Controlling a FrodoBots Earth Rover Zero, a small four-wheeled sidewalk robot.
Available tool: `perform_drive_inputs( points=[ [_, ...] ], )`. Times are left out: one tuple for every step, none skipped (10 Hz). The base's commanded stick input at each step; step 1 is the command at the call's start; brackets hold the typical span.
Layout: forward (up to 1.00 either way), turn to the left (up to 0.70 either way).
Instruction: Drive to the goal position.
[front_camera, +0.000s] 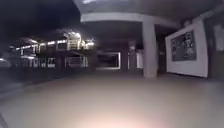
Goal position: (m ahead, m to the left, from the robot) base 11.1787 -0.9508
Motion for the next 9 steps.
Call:
perform_drive_inputs(
  points=[
    [1.0,-0.04],
    [1.0,-0.04],
    [1.0,-0.04],
    [1.0,-0.04],
    [1.0,-0.04],
    [1.0,-0.04],
    [1.0,-0.04],
    [1.0,-0.04],
    [1.0,-0.04]
  ],
)
